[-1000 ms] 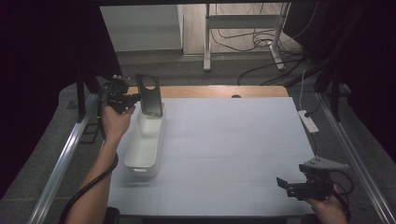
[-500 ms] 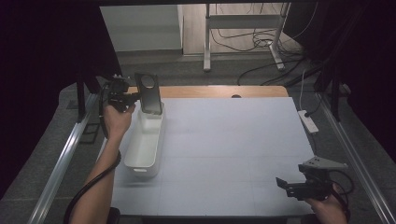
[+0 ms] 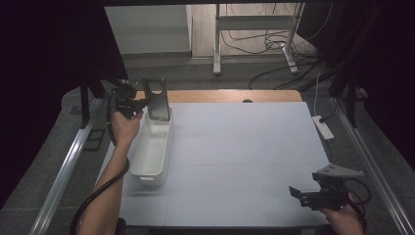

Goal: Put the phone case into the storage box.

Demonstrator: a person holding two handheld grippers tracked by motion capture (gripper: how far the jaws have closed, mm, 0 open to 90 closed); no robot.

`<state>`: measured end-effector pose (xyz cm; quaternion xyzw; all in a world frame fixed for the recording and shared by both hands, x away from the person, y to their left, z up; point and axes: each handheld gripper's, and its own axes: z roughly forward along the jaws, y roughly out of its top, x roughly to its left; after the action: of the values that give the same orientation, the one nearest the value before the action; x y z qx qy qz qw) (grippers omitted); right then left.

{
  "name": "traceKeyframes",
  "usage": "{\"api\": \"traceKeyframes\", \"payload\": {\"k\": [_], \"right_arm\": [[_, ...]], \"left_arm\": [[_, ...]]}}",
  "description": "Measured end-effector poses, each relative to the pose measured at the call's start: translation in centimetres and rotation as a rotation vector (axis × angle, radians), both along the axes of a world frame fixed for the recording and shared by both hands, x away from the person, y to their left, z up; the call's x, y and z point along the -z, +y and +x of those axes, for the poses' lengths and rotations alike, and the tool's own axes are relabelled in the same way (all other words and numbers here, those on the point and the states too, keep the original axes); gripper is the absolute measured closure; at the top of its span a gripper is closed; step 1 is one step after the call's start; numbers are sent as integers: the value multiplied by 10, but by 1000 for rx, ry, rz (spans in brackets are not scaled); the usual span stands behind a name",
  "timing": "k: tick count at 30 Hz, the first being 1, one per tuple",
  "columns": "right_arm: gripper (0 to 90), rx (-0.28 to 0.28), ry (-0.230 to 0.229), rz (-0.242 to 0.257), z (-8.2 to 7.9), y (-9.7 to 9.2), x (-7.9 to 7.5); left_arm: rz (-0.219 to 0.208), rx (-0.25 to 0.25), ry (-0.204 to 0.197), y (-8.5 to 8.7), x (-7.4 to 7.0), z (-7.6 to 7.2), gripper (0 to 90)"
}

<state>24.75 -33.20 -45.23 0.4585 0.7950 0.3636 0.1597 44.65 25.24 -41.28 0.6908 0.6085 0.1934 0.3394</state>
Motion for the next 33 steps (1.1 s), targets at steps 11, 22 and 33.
{"api": "traceKeyframes", "payload": {"k": [11,22,33], "right_arm": [[6,-7,4,1,0,1,0],[6,-9,8,0,1,0,0],[8,-9,9,0,1,0,0]], "left_arm": [[-1,-7,21,-2,14,3,891],[-3,-11,40,-2,27,5,891],[-2,-17,65,-4,40,8,890]]}}
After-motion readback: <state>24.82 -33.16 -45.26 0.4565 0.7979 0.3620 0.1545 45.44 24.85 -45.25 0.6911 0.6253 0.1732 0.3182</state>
